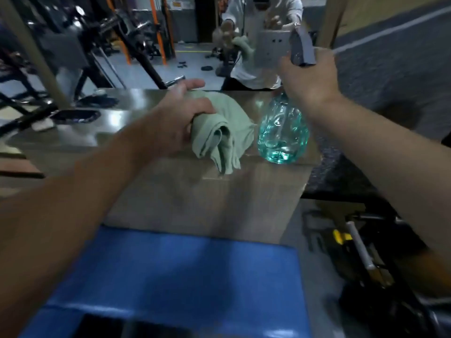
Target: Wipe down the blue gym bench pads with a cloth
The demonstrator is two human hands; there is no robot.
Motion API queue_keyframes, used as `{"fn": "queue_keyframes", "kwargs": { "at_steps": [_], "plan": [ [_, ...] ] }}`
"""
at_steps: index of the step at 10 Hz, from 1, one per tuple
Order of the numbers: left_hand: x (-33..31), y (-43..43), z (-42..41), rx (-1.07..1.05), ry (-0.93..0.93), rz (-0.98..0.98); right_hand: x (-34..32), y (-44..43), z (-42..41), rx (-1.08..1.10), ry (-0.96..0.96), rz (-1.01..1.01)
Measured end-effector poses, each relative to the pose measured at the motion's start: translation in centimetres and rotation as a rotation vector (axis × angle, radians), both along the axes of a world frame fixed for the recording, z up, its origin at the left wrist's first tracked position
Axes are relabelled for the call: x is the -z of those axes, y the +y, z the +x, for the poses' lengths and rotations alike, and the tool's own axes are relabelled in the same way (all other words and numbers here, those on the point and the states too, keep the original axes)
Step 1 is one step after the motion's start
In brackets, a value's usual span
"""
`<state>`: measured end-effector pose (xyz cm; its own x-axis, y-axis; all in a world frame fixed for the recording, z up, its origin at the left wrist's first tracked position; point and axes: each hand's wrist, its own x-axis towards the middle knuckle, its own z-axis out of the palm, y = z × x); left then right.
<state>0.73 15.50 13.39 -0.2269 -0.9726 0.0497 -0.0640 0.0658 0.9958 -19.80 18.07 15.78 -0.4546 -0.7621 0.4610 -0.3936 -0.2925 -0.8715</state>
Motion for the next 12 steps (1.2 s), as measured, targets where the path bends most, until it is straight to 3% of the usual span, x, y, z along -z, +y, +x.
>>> {"fn": "queue_keyframes", "kwargs": {
  "at_steps": [3, 4, 5, 6, 7, 8, 11, 12],
  "plan": [
    [4.9, -10.4, -8.4, 0.083, -0.091, 0.142, 5.5, -8.5, -8.8, -0.023, 0.088, 0.065],
    [7.5, -13.8, -7.8, 0.136, -0.357, 0.013, 7.3, -10.2, -8.9, 0.014, 0.092, 0.075],
    [8.8, -15.4, -6.8, 0.121, -0.957, -0.36, 8.7, -11.1, -9.0, 0.075, 0.142, 0.162],
    [9.6, -15.6, -6.3, 0.343, -0.981, -0.713, 9.7, -10.1, -9.5, 0.111, 0.231, 0.372],
    [11.6, -15.4, -5.8, 0.622, -1.23, -0.589, 11.4, -7.8, -8.9, 0.164, 0.276, 0.521],
    [13.0, -16.2, -6.7, 0.618, -1.354, -0.653, 12.7, -7.6, -8.6, 0.194, 0.195, 0.489],
    [13.7, -17.7, -9.2, 0.553, -1.328, -0.592, 12.0, -8.8, -7.2, 0.225, 0.128, 0.457],
    [12.0, -17.3, -9.0, 0.527, -1.186, -0.603, 11.9, -7.9, -7.3, 0.151, 0.028, 0.478]
  ]
}}
